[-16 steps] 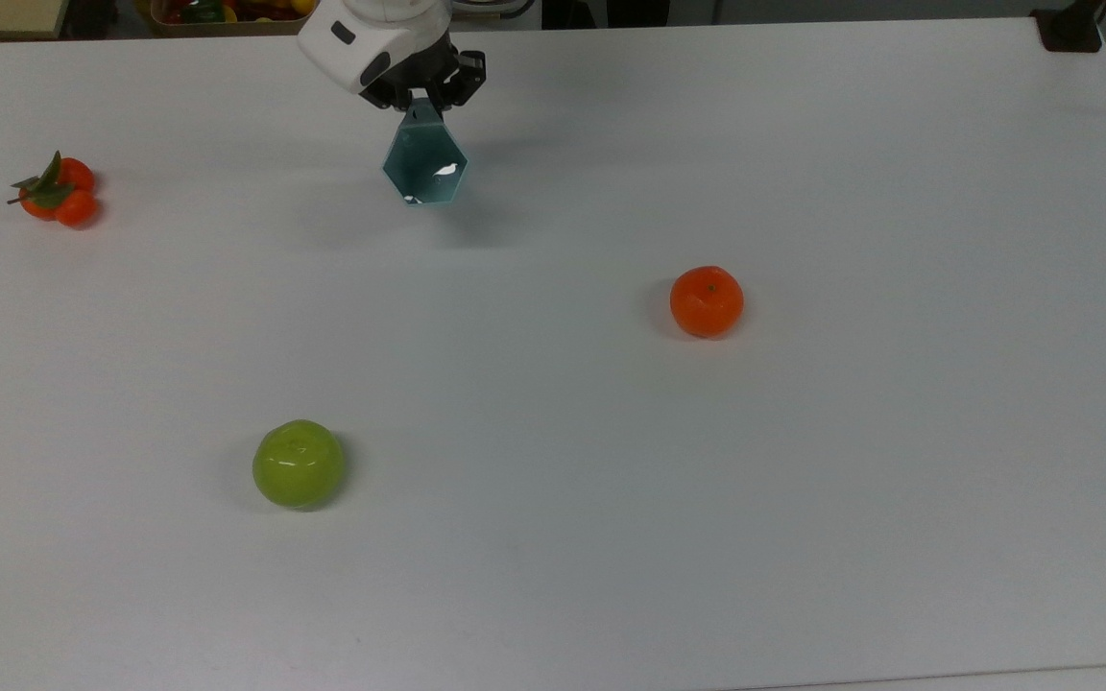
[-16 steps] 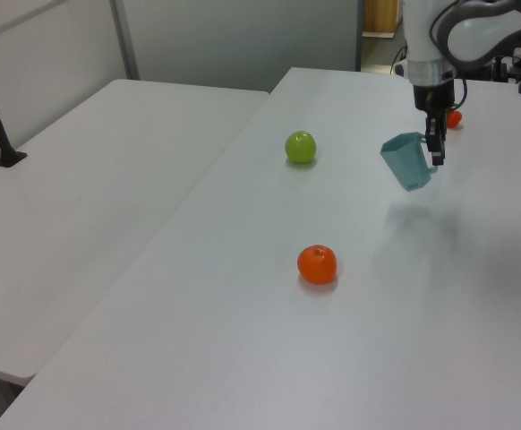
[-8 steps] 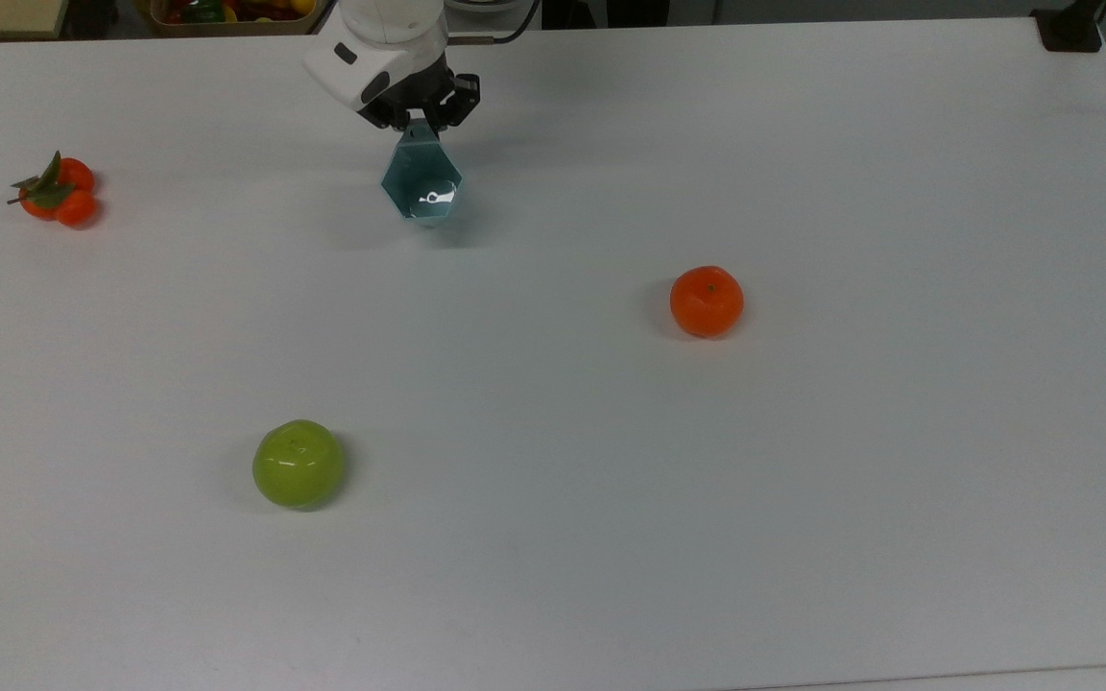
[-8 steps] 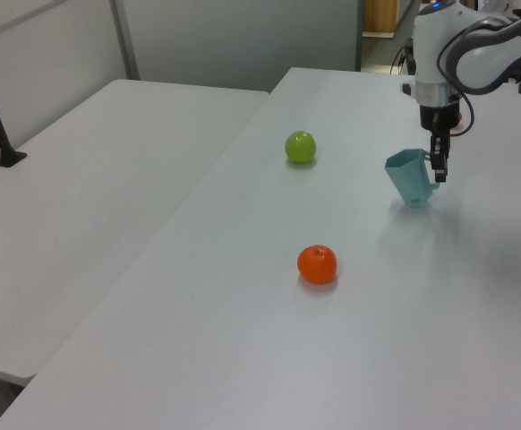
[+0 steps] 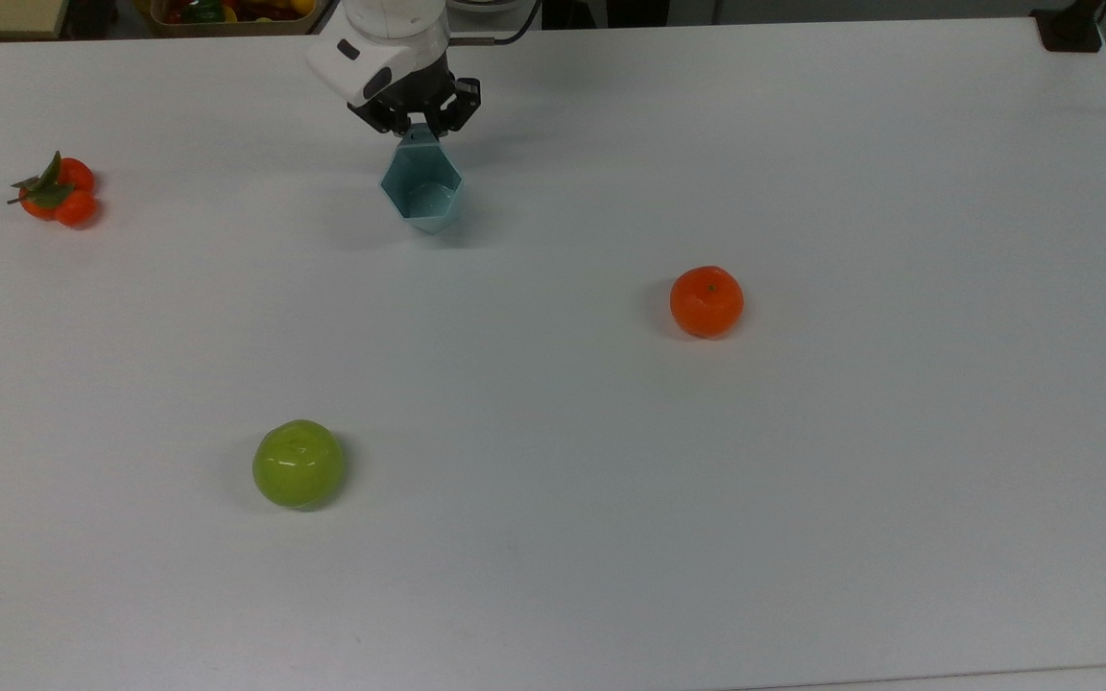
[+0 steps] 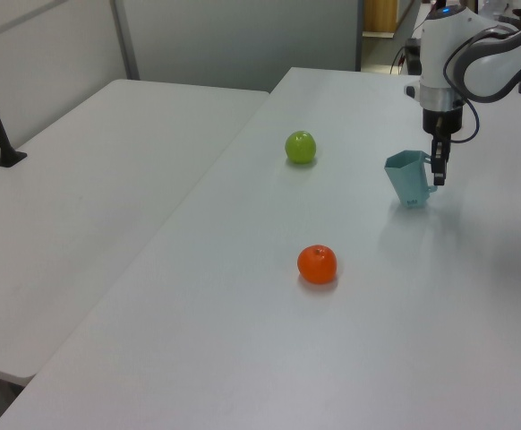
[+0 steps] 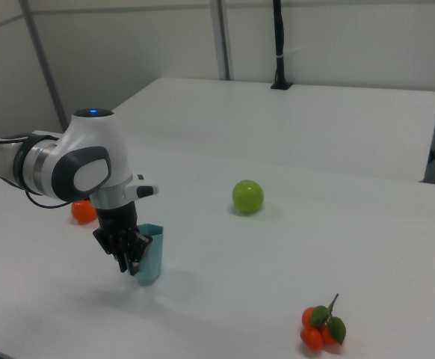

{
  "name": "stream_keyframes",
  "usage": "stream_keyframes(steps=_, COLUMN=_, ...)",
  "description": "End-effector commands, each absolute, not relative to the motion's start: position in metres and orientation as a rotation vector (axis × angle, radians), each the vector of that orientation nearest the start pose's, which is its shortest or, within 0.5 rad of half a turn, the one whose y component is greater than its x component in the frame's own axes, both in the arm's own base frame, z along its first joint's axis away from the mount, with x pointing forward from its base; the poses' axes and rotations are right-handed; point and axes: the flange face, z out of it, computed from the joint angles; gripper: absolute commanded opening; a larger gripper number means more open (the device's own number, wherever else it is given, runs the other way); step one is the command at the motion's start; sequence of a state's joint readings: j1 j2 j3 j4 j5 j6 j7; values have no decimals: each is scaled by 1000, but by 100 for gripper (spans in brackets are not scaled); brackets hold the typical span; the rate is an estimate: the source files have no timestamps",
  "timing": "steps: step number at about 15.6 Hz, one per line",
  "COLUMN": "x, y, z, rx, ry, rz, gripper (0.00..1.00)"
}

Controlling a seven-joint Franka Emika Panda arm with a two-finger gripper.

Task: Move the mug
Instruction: 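Lower the mug onto the table and open the gripper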

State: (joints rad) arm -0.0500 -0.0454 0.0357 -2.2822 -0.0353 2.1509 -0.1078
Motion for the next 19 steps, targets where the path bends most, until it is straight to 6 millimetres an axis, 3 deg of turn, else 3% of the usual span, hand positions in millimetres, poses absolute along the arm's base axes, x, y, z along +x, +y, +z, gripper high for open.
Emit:
stream_keyframes(steps=1, x=488, y=-13, z=361, rx=-3166, ry=-201, rz=141, gripper=31)
stream_keyframes(steps=5, x=488, y=-13, z=361, rx=-3166, ry=-193, rz=148, gripper=45)
stream_keyframes(steps=9, x=487, y=-12, z=362, rx=-3166, ry=-185, rz=164, gripper=66)
stream_keyframes(steps=12, x=490, y=-13, z=372, rx=-3167, ry=-167, rz=196, gripper=98)
stream_keyframes(steps=14, x=499, y=-12, z=400, rx=-3176, ry=-87, rz=183, gripper=100)
stream_keyframes(steps=19, x=523, y=-9, z=493, rx=-3164, ry=-43, rz=184, gripper=100)
